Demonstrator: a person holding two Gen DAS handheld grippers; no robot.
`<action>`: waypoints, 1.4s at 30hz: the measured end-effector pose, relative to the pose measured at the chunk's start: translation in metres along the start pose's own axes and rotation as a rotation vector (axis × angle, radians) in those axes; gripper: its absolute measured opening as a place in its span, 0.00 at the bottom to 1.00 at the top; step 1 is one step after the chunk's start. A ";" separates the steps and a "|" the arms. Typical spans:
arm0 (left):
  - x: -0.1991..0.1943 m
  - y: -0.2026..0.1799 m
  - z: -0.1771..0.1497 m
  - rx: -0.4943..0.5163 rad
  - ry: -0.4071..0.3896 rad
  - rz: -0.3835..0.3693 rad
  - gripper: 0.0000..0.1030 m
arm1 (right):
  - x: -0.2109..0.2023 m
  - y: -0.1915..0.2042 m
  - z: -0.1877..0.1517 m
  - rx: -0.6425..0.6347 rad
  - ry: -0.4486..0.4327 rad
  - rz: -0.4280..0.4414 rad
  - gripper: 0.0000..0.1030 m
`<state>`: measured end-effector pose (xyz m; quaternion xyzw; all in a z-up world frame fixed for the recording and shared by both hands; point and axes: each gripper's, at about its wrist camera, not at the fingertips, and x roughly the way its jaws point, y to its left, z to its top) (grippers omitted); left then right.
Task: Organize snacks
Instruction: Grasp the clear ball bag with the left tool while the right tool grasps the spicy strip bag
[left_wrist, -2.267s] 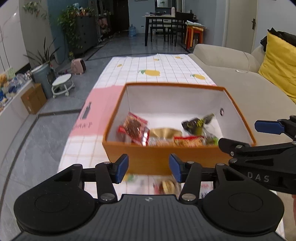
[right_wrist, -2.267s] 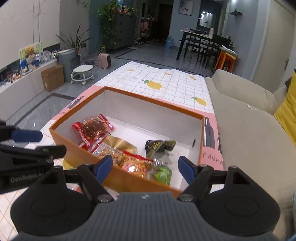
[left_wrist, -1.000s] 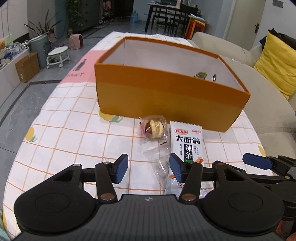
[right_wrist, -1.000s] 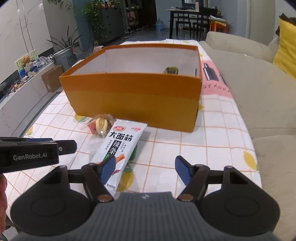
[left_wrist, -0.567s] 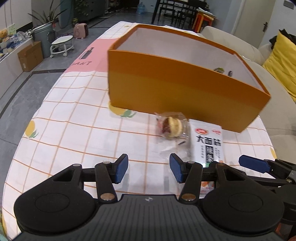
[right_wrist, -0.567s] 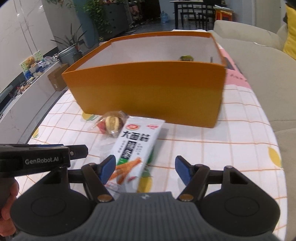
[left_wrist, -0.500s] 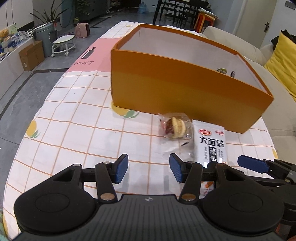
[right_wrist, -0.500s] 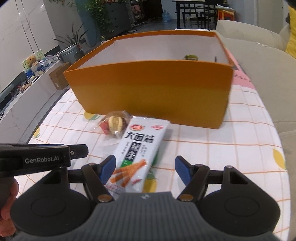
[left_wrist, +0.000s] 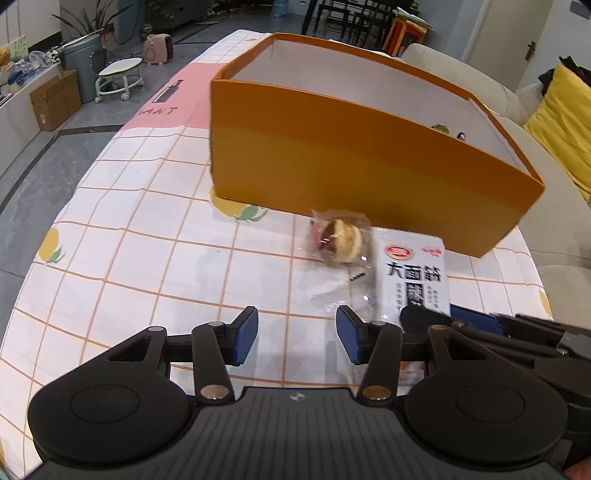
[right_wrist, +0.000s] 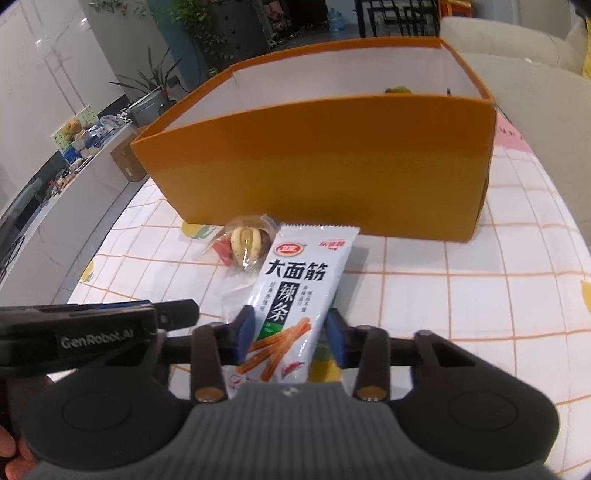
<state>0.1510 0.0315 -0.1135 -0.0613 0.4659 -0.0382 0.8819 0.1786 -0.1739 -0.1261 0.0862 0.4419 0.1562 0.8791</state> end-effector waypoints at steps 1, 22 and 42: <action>-0.001 -0.002 -0.001 0.006 0.000 -0.003 0.56 | -0.002 0.001 0.000 -0.004 -0.005 -0.004 0.20; 0.007 -0.029 -0.003 -0.091 0.087 -0.090 0.74 | -0.057 -0.034 0.000 -0.017 -0.063 -0.101 0.05; 0.034 -0.066 0.004 0.017 0.151 0.037 0.67 | -0.044 -0.037 -0.007 -0.037 -0.033 -0.041 0.09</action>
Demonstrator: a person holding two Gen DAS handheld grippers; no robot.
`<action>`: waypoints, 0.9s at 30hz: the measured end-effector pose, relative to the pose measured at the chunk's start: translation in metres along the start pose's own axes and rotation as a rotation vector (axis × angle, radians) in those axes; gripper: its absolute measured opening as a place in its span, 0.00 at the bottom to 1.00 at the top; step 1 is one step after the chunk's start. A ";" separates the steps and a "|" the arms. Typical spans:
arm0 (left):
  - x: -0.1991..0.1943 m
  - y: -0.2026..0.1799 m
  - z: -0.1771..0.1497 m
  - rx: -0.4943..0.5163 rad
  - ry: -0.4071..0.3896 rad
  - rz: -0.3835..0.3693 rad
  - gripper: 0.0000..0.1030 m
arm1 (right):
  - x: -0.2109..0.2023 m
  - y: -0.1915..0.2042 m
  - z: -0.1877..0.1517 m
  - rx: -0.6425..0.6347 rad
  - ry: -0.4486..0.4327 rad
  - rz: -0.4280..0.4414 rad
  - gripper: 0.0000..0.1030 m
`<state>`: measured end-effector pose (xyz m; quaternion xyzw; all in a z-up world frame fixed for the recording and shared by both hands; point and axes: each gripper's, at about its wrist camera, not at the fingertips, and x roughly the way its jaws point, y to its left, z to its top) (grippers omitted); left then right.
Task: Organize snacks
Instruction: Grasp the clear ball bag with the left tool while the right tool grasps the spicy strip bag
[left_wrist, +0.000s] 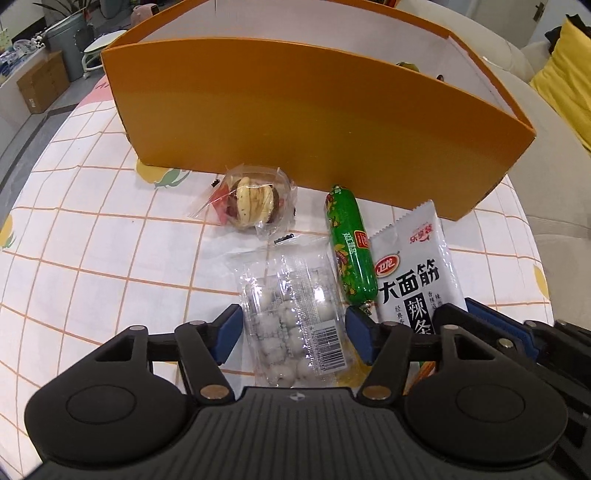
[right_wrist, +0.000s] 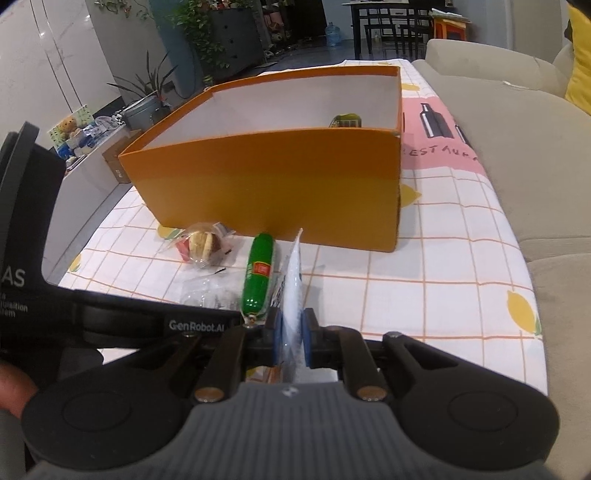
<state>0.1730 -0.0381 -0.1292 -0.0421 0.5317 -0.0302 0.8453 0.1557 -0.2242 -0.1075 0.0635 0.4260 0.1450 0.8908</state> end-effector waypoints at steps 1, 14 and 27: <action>0.000 0.001 0.000 0.003 0.000 -0.004 0.67 | 0.001 -0.001 0.000 0.007 0.003 0.011 0.09; 0.002 -0.002 -0.001 0.065 -0.008 0.020 0.73 | 0.015 -0.007 0.000 0.084 0.049 0.047 0.06; -0.005 0.002 -0.002 0.075 -0.016 -0.002 0.62 | 0.014 0.001 0.000 0.038 0.054 0.015 0.05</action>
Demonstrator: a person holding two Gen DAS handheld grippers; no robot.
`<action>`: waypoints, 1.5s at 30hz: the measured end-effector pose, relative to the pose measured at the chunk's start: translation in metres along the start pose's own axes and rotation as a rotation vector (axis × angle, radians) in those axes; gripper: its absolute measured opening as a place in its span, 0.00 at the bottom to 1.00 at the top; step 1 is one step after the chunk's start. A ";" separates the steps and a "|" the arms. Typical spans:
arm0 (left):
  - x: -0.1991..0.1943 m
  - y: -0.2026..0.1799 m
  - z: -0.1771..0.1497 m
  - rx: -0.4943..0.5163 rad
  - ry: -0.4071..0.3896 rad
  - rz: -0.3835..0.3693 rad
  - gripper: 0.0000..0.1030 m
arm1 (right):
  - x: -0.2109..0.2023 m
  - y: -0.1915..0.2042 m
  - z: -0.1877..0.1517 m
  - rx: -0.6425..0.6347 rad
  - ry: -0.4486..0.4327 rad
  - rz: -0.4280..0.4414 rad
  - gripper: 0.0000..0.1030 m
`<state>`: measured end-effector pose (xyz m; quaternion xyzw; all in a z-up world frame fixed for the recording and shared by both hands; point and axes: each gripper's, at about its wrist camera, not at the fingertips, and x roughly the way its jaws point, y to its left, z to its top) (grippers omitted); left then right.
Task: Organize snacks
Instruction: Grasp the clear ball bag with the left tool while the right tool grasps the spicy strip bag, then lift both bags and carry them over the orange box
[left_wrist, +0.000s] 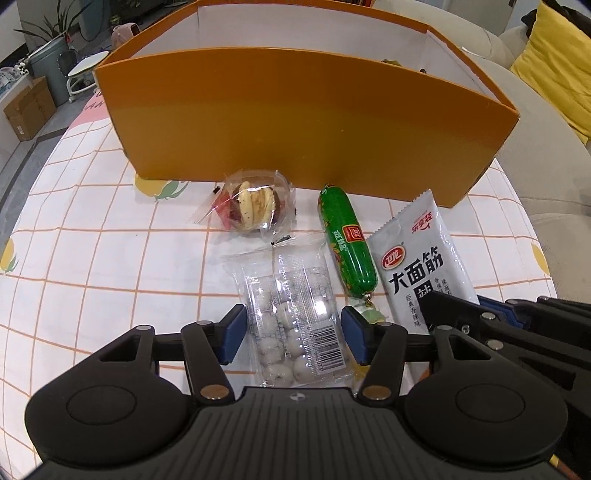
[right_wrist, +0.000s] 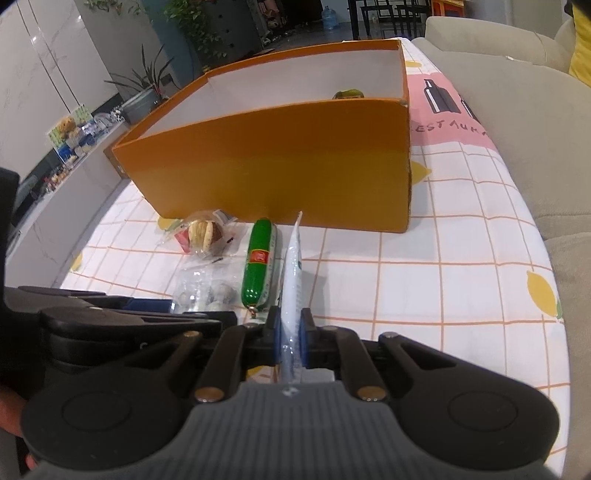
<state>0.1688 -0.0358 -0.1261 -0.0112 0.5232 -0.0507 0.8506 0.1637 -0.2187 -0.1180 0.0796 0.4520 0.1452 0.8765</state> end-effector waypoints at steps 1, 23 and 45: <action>-0.001 0.002 -0.001 -0.004 0.002 -0.001 0.61 | 0.000 0.001 0.000 -0.006 0.001 -0.004 0.05; -0.057 0.016 0.004 -0.042 -0.054 -0.011 0.60 | -0.029 0.022 0.008 -0.103 -0.011 -0.080 0.05; -0.117 0.008 0.058 -0.017 -0.250 -0.059 0.60 | -0.079 0.034 0.058 -0.134 -0.168 -0.060 0.05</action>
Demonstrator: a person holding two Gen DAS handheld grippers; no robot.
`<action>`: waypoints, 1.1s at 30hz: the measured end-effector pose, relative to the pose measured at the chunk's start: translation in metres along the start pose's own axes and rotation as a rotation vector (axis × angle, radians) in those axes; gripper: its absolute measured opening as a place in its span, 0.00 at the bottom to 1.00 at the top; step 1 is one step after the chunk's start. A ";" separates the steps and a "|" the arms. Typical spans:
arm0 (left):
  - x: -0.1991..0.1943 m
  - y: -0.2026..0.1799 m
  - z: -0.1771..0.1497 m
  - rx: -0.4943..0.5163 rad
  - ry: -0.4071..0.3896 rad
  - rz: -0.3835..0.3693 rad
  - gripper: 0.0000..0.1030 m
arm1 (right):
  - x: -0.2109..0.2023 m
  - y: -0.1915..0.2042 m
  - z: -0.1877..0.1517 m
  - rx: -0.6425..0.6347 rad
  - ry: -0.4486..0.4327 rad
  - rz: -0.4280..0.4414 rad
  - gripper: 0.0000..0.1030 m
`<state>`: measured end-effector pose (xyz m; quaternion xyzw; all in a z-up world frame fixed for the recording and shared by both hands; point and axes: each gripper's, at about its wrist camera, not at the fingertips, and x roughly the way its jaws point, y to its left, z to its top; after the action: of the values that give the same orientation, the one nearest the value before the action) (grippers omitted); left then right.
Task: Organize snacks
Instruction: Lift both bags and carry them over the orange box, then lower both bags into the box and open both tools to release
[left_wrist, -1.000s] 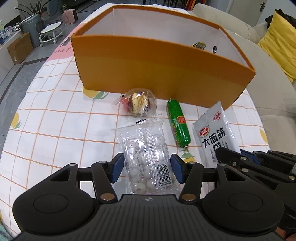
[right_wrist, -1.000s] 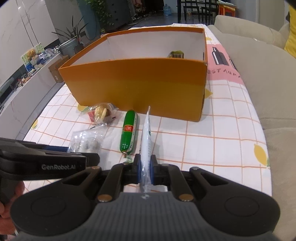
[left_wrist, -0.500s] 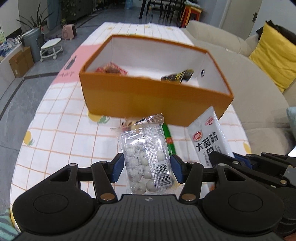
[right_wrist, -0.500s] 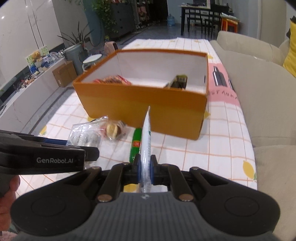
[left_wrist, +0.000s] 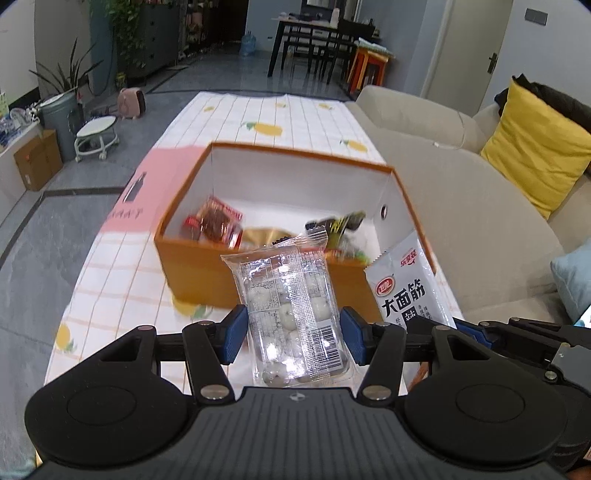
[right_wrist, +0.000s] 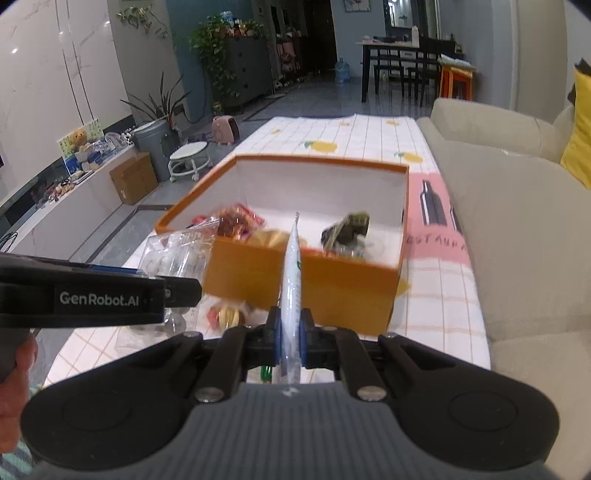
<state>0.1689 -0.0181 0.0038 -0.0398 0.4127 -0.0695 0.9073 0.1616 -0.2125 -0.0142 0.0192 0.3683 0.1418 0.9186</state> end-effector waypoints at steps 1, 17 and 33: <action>0.000 -0.001 0.004 0.002 -0.006 -0.003 0.60 | 0.000 0.000 0.005 -0.007 -0.009 -0.001 0.05; 0.039 -0.004 0.083 0.063 -0.024 0.011 0.60 | 0.031 -0.010 0.096 -0.066 -0.108 -0.062 0.05; 0.132 -0.001 0.089 0.115 0.147 0.053 0.60 | 0.118 -0.020 0.109 -0.156 0.039 -0.171 0.05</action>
<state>0.3219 -0.0392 -0.0356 0.0284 0.4746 -0.0716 0.8768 0.3221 -0.1919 -0.0165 -0.0866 0.3740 0.0918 0.9188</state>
